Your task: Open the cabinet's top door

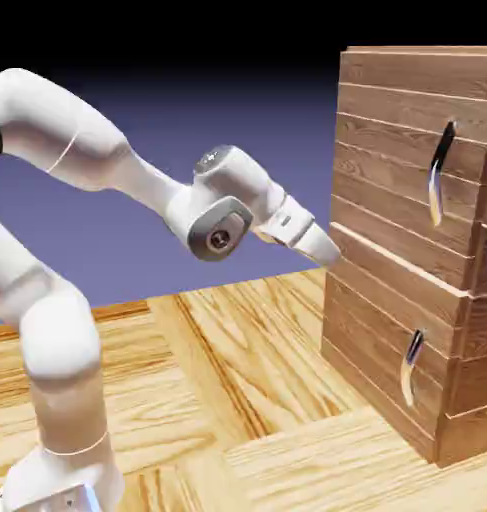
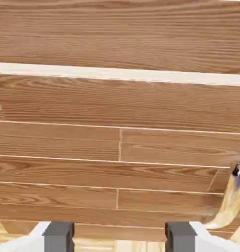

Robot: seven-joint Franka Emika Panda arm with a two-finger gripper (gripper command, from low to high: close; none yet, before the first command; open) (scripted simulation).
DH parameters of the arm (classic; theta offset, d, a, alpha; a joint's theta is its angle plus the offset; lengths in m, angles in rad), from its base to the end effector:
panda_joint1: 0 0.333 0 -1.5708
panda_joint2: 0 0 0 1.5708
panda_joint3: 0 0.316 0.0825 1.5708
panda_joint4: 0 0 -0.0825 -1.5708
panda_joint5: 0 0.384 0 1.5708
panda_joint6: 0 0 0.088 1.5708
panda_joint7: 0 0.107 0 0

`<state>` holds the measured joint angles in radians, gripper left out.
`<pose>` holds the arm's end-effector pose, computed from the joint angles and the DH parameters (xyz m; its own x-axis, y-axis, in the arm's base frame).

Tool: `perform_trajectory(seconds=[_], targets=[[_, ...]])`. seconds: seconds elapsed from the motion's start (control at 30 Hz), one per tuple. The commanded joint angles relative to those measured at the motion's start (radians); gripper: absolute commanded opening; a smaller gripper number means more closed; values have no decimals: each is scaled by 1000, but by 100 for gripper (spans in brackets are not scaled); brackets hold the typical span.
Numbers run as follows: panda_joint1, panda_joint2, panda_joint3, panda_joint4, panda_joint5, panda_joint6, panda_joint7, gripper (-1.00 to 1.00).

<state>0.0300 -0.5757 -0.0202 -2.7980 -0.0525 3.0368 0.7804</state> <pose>0.3906 0.0076 0.4662 0.5182 -0.6648 0.5381 -0.4499 -0.7470 -0.4895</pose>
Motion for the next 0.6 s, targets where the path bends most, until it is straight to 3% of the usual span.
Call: perform_trajectory(seconds=[0.0, 0.57], targets=[[15, -5, -17, 10, -44, 0, 33, 0], [268, -85, -301, 180, -783, -3, 588, 0]])
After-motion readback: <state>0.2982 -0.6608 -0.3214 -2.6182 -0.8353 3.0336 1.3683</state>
